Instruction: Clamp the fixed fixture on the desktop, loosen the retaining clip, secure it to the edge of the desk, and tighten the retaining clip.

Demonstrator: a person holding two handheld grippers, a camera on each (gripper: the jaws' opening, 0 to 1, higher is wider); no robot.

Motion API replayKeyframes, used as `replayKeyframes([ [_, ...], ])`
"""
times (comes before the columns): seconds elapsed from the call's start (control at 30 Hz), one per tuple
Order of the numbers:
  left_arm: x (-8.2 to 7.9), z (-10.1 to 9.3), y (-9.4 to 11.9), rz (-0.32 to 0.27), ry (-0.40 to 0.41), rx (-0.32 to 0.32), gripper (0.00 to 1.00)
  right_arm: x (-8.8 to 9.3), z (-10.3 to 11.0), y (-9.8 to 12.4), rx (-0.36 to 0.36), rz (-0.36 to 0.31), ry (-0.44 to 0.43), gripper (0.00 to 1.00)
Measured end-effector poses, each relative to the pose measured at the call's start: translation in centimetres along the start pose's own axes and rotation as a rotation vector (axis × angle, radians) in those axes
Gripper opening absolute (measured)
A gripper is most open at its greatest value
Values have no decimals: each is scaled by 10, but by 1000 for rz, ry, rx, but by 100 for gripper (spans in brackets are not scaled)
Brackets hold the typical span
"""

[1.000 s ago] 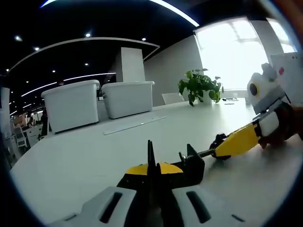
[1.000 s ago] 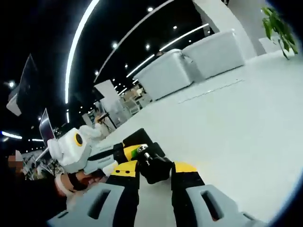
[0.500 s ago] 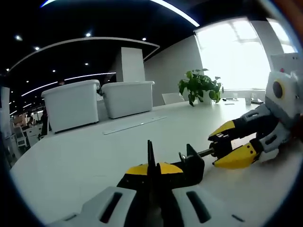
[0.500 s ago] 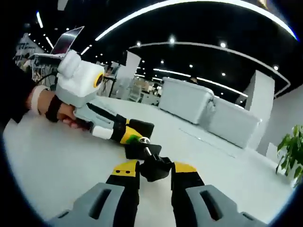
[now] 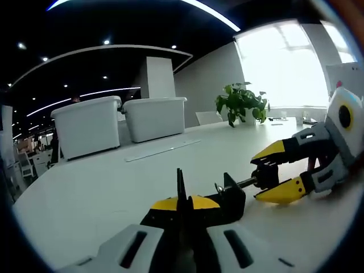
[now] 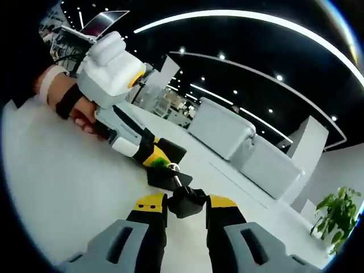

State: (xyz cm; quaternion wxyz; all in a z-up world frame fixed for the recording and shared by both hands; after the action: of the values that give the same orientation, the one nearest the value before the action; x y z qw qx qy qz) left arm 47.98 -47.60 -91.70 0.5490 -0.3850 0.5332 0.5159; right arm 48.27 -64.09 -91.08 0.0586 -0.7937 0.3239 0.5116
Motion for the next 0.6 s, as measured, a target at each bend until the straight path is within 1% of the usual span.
replayKeyframes([
  [0.03,0,0,0,0,1,0,5,-1,2,0,-21,-11,-62,26],
  [0.1,0,1,-2,0,-3,0,5,-5,0,2,-41,-41,-184,28],
  [0.13,0,1,-2,-1,-3,1,5,-7,-1,3,-55,-69,-280,30],
  [0.23,0,0,-2,-1,-4,2,5,-10,-3,3,-106,-71,-514,39],
  [0.27,0,0,-1,-2,-5,2,5,-10,-6,3,-109,-78,-580,41],
  [0.3,0,0,-1,-2,-6,2,5,-9,-8,2,-108,-82,-615,41],
  [0.33,0,0,-1,-2,-5,3,5,-9,-12,3,-102,-90,-672,40],
  [0.4,-1,1,-2,-1,-5,5,5,-8,-12,7,-107,-100,-784,38],
  [0.47,-1,1,-3,-2,-5,6,5,-4,-17,5,-100,-111,-877,35],
  [0.5,-1,1,-3,-2,-5,7,5,-4,-10,11,-97,-107,-912,32],
  [0.53,-1,1,-2,-2,-6,7,5,-2,-12,11,-89,-106,-930,30],
  [0.57,-1,0,-2,-2,-6,8,5,0,-11,12,-87,-108,-927,30],
  [0.6,-1,2,-4,-2,-6,7,5,2,-10,13,-92,-103,-948,30],
])
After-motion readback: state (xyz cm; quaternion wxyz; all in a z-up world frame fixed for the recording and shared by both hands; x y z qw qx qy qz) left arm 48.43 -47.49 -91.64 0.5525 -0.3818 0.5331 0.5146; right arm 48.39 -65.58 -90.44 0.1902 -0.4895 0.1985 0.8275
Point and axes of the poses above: the point that each gripper's makers call its tool centre point, and the gripper's own axes: y roughly backward along the fingers, z roughly to its left, x roughly out of its underside, the point moved 9 cm from there along y, roughly backward along the fingers, and after that the axes turned 11 degrees about -x, right-handed, at the moved point
